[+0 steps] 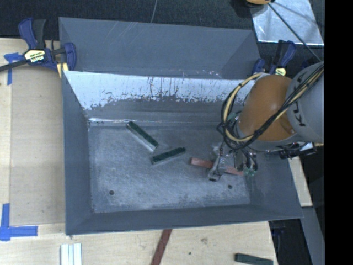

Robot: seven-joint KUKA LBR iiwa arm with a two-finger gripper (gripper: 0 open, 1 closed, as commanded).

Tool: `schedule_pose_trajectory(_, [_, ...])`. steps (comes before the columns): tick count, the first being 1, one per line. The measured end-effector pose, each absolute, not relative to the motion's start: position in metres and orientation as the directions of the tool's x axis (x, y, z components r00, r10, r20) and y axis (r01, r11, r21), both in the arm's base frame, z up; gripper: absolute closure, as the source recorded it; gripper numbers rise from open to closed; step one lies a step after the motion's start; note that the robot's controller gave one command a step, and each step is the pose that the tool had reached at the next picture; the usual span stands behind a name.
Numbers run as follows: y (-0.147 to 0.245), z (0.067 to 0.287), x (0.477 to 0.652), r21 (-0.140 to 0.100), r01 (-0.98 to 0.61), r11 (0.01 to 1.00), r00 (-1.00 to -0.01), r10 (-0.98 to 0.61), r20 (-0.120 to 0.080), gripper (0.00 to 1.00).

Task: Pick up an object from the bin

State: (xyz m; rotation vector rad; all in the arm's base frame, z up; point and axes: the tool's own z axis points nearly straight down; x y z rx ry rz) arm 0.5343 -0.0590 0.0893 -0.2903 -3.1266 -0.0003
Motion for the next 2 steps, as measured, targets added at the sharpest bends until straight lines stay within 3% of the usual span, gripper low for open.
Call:
schedule_pose_trajectory(1, [-0.059,0.111,0.533,0.0,0.184,0.983,-0.983,0.184,0.008,1.0])
schedule_pose_trajectory(2, [-0.059,0.133,0.535,0.0,0.183,0.983,-0.983,0.183,0.0,1.0])
